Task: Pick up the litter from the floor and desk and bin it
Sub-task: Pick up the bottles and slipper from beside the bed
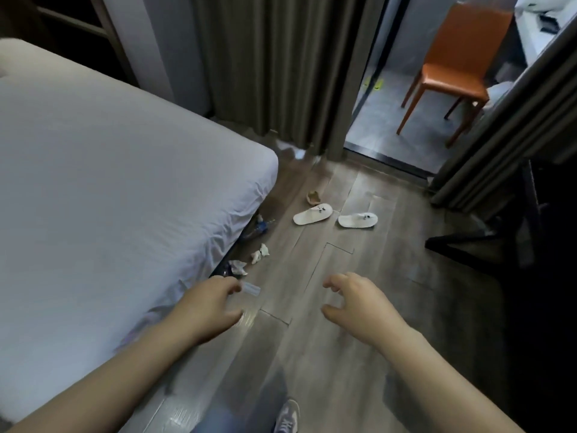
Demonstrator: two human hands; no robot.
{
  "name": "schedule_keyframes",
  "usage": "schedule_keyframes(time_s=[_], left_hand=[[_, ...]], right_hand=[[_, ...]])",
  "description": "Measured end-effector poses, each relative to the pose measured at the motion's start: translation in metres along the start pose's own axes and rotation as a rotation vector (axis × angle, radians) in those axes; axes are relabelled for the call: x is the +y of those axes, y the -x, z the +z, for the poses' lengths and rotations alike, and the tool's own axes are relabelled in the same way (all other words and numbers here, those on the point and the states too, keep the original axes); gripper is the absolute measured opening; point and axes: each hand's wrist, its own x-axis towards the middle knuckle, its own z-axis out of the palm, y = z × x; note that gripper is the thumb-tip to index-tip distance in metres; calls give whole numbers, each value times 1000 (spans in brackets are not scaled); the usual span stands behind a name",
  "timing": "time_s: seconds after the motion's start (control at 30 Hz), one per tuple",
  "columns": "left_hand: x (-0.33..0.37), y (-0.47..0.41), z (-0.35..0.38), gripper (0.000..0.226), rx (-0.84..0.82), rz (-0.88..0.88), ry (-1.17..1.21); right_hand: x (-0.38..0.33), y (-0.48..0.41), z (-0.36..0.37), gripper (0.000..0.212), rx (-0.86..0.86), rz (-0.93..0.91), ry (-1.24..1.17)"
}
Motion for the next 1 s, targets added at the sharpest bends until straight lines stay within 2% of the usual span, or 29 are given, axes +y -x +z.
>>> schedule_keyframes(time_s=[0.43,0.73,1.0], left_hand=[[-70,-146,32,38,-69,-127,81],[-127,-222,108,43,-177,-274,122],[-168,-287,218,43,-140,-400,236]], right_hand=[[-2,-168,36,47,-154,-19,38],[12,-284,110,49,-287,-54,61],[62,-382,215,48,-345,-122,73]])
